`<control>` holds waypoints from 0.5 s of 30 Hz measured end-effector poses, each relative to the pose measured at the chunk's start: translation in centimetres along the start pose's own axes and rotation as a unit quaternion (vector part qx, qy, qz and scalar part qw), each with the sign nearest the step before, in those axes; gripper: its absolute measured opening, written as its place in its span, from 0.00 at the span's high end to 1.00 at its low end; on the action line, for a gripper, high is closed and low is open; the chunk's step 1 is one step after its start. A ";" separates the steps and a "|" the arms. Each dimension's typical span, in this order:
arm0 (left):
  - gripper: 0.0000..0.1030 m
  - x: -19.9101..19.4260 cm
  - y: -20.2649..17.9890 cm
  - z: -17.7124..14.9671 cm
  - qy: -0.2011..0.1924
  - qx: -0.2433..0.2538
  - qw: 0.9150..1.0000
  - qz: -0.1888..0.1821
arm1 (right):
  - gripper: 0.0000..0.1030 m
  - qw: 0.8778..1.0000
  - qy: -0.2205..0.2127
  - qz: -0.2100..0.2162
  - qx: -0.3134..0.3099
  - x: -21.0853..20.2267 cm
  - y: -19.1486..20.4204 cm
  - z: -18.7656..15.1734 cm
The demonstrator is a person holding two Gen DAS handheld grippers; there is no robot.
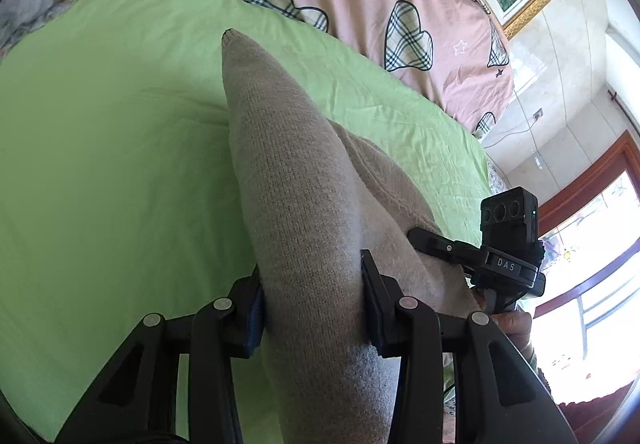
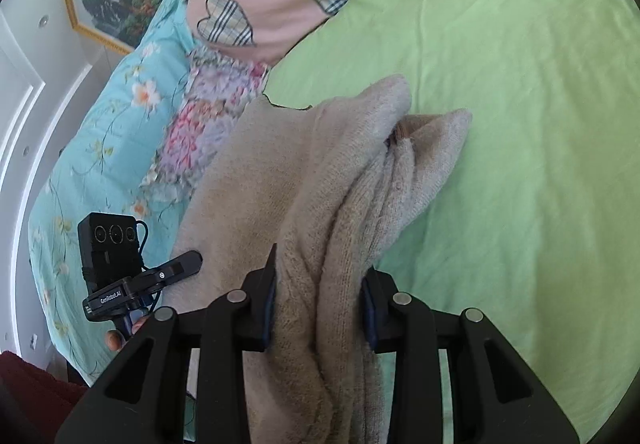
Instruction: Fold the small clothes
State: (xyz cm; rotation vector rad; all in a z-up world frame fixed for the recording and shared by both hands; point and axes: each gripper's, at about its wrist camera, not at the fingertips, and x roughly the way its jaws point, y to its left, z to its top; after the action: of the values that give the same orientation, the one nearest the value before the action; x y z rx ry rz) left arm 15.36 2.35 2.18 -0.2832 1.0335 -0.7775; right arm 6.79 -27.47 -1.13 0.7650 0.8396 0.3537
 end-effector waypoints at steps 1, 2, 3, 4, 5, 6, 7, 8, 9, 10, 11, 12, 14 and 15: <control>0.60 -0.1 0.5 -0.5 0.000 -0.003 1.000 0.001 | 0.66 1.000 0.002 -0.001 0.000 0.1 0.1 -0.3; 0.60 0.2 1.0 -1.1 0.001 -0.007 1.000 0.004 | 0.66 1.000 0.004 -0.005 0.001 0.4 0.2 -0.7; 0.60 0.4 1.4 -1.5 0.003 -0.007 1.000 0.009 | 0.66 1.000 0.008 -0.015 0.000 0.8 0.2 -1.1; 0.59 1.0 1.9 -2.1 0.007 -0.007 1.000 0.018 | 0.66 1.000 0.010 -0.022 -0.001 0.9 0.1 -1.2; 0.59 1.7 2.2 -2.5 0.010 -0.008 1.000 0.028 | 0.66 0.999 0.013 -0.033 -0.002 1.2 -0.1 -1.6; 0.57 1.9 2.4 -2.8 0.009 -0.009 1.000 0.029 | 0.66 0.999 0.015 -0.042 -0.001 1.4 -0.4 -1.8; 0.55 1.9 2.7 -3.1 0.004 -0.013 1.000 0.022 | 0.66 0.999 0.015 -0.047 0.001 1.5 -0.7 -2.1; 0.55 1.8 2.9 -3.2 0.001 -0.018 1.000 0.015 | 0.65 0.999 0.014 -0.046 0.007 1.5 -1.0 -2.3; 0.52 1.7 3.1 -3.3 0.001 -0.023 1.000 0.009 | 0.63 0.999 0.014 -0.045 0.012 1.4 -1.2 -2.3; 0.49 1.5 3.3 -3.3 0.000 -0.026 1.000 0.006 | 0.62 0.999 0.014 -0.047 0.014 1.3 -1.2 -2.4; 0.48 1.3 3.4 -3.4 0.000 -0.029 1.000 0.004 | 0.57 0.999 0.015 -0.051 0.013 1.2 -1.1 -2.4; 0.48 0.9 3.7 -3.3 0.002 -0.030 1.000 0.001 | 0.53 0.998 0.015 -0.061 0.012 1.0 -0.9 -2.4; 0.44 0.3 4.1 -3.0 0.004 -0.030 1.000 0.001 | 0.47 0.997 0.013 -0.076 0.008 0.5 -0.4 -2.2; 0.40 0.3 4.1 -2.6 0.001 -0.031 1.000 0.003 | 0.46 0.996 0.006 -0.086 0.006 -0.1 -0.2 -1.8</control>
State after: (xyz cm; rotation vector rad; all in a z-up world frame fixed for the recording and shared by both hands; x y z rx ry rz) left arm 15.01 5.46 -1.62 -0.3325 1.0617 -0.7424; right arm 5.32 -26.82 -2.05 0.6974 0.9128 0.2010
